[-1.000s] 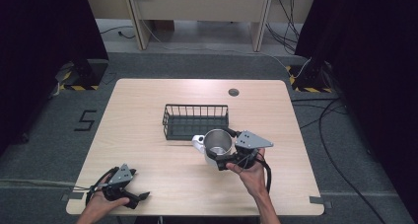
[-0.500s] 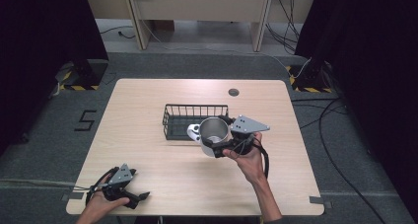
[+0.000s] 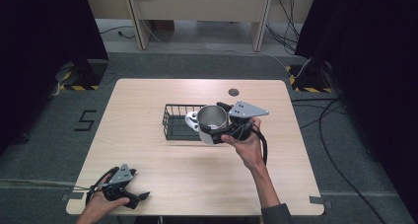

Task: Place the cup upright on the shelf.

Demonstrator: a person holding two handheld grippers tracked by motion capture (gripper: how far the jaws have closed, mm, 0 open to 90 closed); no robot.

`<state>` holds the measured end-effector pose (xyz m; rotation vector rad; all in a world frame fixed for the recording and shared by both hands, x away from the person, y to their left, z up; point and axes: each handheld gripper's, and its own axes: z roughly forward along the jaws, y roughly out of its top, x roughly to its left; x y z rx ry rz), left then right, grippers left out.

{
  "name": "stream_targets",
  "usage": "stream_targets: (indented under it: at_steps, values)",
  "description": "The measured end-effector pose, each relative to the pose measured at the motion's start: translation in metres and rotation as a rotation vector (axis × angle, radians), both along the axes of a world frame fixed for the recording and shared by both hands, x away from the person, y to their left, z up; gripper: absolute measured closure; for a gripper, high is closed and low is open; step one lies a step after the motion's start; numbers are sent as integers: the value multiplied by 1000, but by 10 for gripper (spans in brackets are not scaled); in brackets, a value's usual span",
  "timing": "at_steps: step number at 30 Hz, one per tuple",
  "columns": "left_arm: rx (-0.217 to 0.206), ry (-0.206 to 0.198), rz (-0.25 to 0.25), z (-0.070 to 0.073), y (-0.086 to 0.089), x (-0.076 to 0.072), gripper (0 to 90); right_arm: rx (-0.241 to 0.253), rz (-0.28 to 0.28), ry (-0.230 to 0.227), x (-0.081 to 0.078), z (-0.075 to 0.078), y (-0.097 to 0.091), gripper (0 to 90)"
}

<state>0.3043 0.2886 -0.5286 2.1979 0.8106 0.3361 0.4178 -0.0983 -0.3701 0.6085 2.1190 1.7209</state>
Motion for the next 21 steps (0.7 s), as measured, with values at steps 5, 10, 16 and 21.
stream_targets:
  at_steps: [5,10,16,21]
  values:
    - [0,0,0,0,0,0,0,-7,-1,0,8,3,2,62]
    - [-3,1,1,0,0,0,0,-6,10,3,20,7,5,62]
    - [3,0,-3,0,0,0,0,-18,2,-6,39,11,11,62]
    - [0,1,-2,0,0,0,0,-19,7,2,51,8,15,62]
